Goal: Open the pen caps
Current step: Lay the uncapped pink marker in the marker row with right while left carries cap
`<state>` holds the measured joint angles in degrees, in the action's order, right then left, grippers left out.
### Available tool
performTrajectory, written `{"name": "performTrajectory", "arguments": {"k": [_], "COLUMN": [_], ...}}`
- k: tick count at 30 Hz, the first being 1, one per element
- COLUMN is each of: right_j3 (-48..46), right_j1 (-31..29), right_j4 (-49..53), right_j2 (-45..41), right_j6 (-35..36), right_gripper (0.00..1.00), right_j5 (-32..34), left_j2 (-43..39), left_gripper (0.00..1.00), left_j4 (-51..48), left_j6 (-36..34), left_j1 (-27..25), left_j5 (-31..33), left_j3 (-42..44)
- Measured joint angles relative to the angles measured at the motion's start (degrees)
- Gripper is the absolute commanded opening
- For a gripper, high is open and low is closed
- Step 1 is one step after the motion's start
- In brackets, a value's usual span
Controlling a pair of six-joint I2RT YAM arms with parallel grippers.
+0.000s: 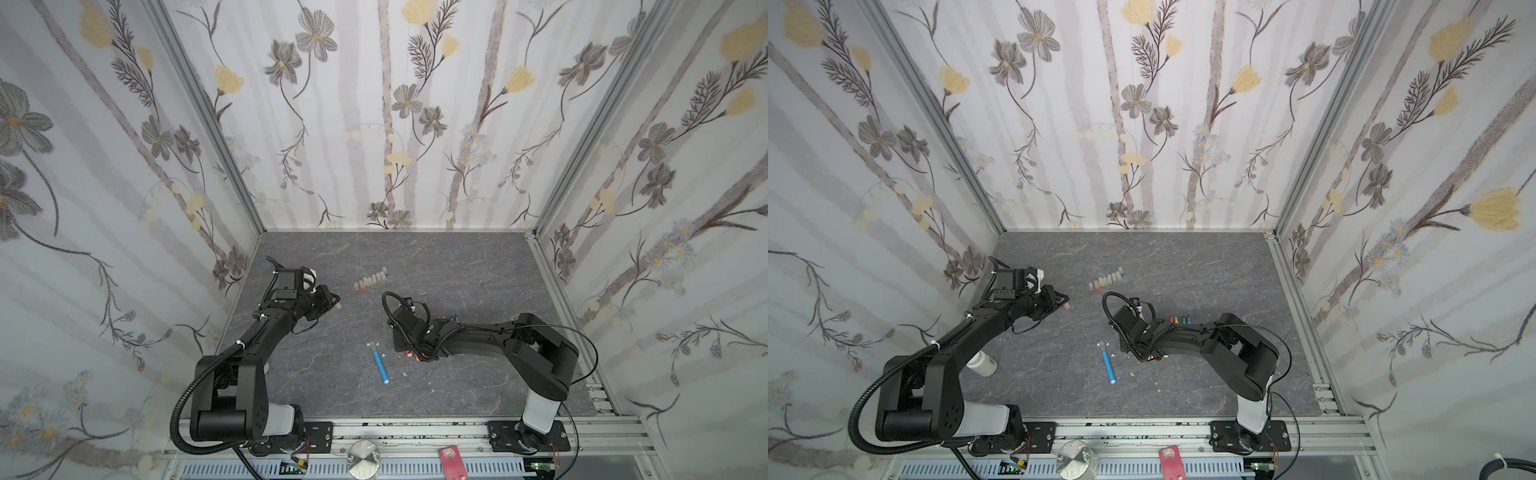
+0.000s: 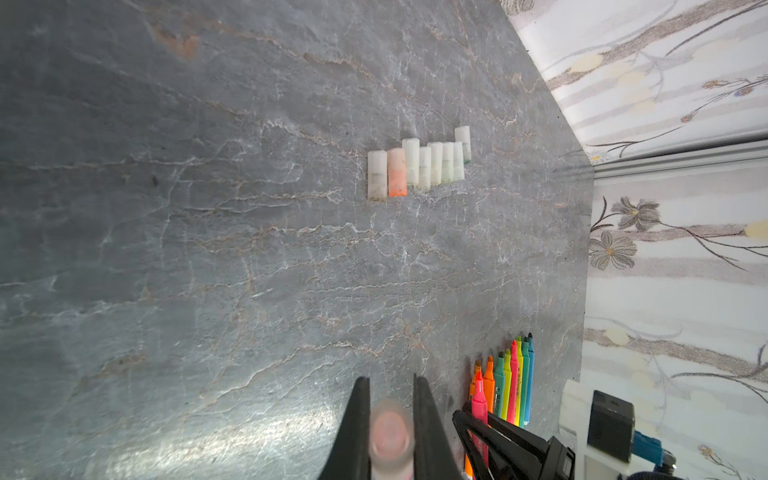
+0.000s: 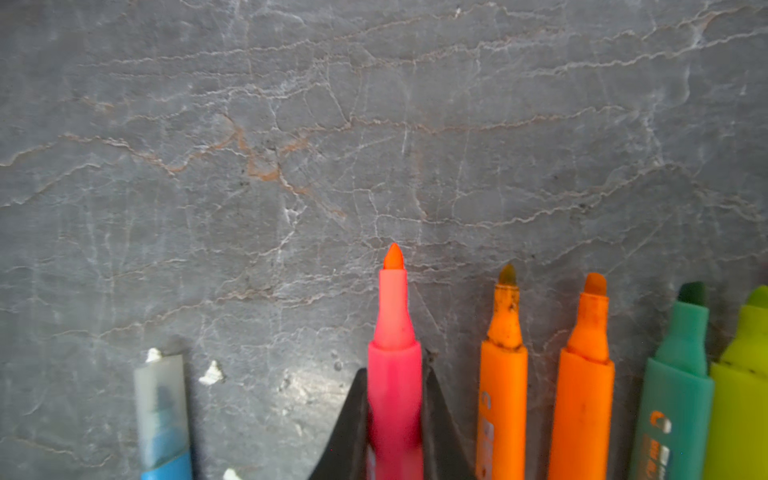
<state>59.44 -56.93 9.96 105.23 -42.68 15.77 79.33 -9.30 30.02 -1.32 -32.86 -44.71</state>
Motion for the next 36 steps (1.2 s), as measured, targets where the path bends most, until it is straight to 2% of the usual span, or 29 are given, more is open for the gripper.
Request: {"name": "performTrajectory", "arguments": {"k": [16, 32, 36], "right_j3": [0.4, -0.6, -1.4], "right_j1": [-0.2, -0.5, -0.7], "right_j4": [0.7, 3.1, 3.5], "right_j2": [1.3, -0.2, -2.5], "right_j6": [-0.8, -1.4, -1.2], "right_gripper": [0.19, 0.24, 0.28], "right_j5": [2.9, 4.2, 4.6], "left_j2": [-0.7, -0.2, 1.2], "left_gripper": [0.00, 0.00, 0.00], "left_j4": [0.3, 1.0, 1.9], "left_j6": [-0.1, -0.1, -0.1], "left_j1": [1.1, 1.2, 1.2], "left_j5": [-0.8, -0.8, -0.8], "left_j3": [0.5, 1.1, 1.1]}}
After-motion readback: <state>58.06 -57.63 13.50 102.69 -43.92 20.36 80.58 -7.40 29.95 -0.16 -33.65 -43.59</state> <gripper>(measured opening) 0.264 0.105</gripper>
